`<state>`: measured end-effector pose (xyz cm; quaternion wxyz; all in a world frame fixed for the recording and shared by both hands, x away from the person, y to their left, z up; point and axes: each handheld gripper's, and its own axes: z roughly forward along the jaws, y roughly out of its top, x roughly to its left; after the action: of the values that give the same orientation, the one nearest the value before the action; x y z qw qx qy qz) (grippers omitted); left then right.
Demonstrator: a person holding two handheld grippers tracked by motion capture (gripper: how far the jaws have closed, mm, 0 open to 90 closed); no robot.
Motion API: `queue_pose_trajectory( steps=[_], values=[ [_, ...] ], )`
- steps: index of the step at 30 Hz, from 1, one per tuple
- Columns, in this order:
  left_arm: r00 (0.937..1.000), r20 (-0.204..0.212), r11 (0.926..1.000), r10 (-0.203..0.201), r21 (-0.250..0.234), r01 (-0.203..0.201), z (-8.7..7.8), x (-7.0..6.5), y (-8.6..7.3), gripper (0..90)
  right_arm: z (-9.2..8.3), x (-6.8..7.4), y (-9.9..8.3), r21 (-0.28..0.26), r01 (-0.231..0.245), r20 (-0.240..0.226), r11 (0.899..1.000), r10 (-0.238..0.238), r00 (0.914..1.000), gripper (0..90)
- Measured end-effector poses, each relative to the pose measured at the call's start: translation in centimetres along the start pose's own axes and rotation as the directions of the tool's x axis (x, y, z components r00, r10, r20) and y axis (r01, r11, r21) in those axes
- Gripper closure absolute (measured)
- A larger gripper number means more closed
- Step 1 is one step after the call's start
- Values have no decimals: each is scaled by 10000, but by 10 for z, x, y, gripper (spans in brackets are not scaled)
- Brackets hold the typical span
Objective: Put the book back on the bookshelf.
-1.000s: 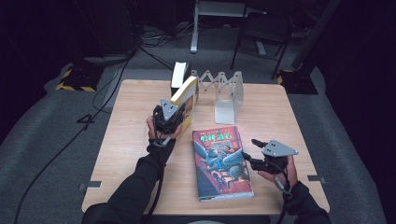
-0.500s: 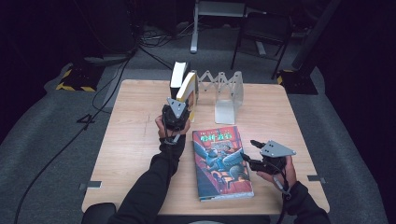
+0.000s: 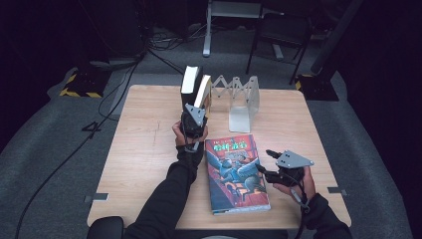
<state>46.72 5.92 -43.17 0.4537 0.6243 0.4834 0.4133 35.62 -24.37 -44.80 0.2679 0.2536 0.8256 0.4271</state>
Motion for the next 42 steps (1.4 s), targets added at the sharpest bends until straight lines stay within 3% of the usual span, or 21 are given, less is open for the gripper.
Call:
queue_pose_trajectory(
  steps=[3, 5, 8, 20, 22, 24, 29, 32, 34, 39, 42],
  values=[
    [9998, -158, 9999, -122, -75, 121, 1, -3, -1, 744, 1, 1, 0, 32, -4, -2, 10000, 4, 10000, 365],
    [9998, -192, 9999, 51, -98, -53, 1, -6, -1, 744, 2, 2, 1, 41, 64, -53, 10000, -64, 10000, 363],
    [9997, -64, 9997, -241, -108, 240, 1, -5, -1, 740, 3, 1, 1, 71, 65, -99, 10000, -64, 9999, 358],
    [9961, 595, 9978, -653, -103, 660, -8, 1, -10, 626, 3, 1, 0, 294, 21, -137, 9996, -17, 9999, 349],
    [9962, 613, 9981, -622, 12, 622, -10, -1, -15, 548, 1, 1, 0, 299, 12, -123, 9996, -8, 9999, 348],
    [9942, 669, 9963, -838, 222, 825, -12, 0, -21, 506, 0, 1, 0, 288, 9, -145, 9996, -5, 9999, 347],
    [9904, 614, 9900, -1242, 743, 1196, -13, 5, -38, 484, -2, 0, -2, 363, -61, -202, 9993, 68, 9998, 346],
    [9908, 931, 9915, -983, 945, 895, -16, 7, -45, 576, -3, 0, -4, 389, -87, -232, 9992, 96, 9997, 345],
    [9957, 768, 9946, -515, 943, 442, -18, 3, -45, 721, -3, 0, -5, 416, -100, -200, 9991, 108, 9997, 345],
    [9980, 509, 9948, -373, 968, 322, -17, 1, -45, 751, -3, 0, -5, 497, -110, -229, 9987, 122, 9997, 345],
    [9974, -47, 9920, -722, 1035, 723, -13, -5, -41, 752, 0, 1, -5, 543, -47, -335, 9985, 66, 9994, 345]
  ],
)
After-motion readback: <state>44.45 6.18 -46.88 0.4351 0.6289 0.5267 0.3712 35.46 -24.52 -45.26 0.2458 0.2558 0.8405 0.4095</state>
